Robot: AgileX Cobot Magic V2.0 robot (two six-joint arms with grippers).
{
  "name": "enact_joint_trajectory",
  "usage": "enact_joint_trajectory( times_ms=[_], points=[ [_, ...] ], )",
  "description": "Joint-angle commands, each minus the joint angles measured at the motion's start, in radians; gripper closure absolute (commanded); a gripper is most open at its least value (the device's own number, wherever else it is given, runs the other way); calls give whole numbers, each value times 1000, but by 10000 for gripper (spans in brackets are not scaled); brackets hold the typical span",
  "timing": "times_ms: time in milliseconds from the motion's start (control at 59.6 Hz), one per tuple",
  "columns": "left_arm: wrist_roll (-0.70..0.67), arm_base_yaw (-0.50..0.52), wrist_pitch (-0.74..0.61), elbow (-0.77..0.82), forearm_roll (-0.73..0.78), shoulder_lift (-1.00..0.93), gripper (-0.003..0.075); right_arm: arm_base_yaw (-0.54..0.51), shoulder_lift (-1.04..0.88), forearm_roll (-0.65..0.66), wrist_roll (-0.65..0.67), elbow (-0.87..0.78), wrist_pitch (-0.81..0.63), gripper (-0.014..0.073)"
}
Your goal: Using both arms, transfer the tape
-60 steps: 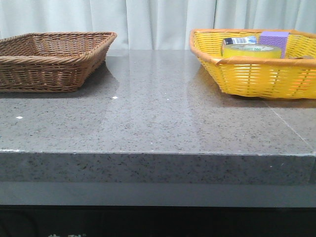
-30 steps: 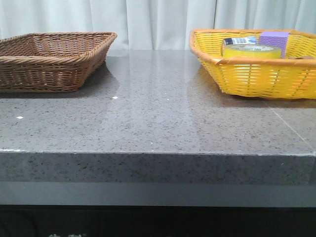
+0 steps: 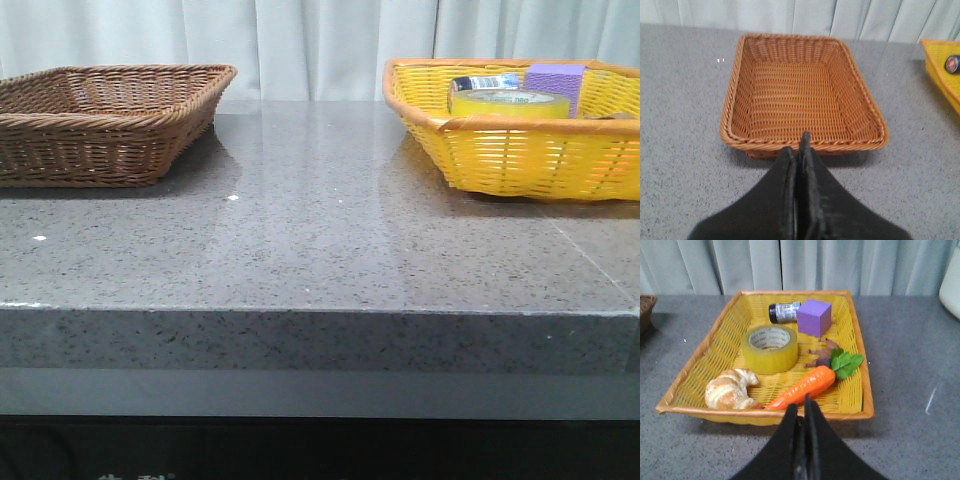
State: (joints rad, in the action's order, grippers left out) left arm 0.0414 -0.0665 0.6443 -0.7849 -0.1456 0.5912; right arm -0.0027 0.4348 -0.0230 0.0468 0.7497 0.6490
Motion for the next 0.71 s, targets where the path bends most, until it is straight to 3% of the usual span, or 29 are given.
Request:
enact_joint_trajectory(
  times_ms=[0,285,353,436,504,571,621,688],
  points=[
    [-7,3,-69,-34,-12,44,740,-5,49,13,-3,34,-56,663],
    [-7,3,-71,-34,18,139,739,-5,118,6,-3,34,10,657],
    [-7,3,-76,-34,31,148,719,-5,124,6,-3,34,19,618],
    [-7,3,-80,-34,35,150,604,-5,126,6,-3,34,25,459],
    [-7,3,-86,-34,35,150,412,-5,127,7,-3,34,28,225],
    [-7,3,-88,-34,35,150,255,-5,127,7,-3,34,33,78],
    [-7,3,-88,-34,35,150,195,-5,127,7,-3,34,40,13],
    [-7,3,-88,-34,35,150,187,-5,127,7,-3,34,48,-1]
  ],
)
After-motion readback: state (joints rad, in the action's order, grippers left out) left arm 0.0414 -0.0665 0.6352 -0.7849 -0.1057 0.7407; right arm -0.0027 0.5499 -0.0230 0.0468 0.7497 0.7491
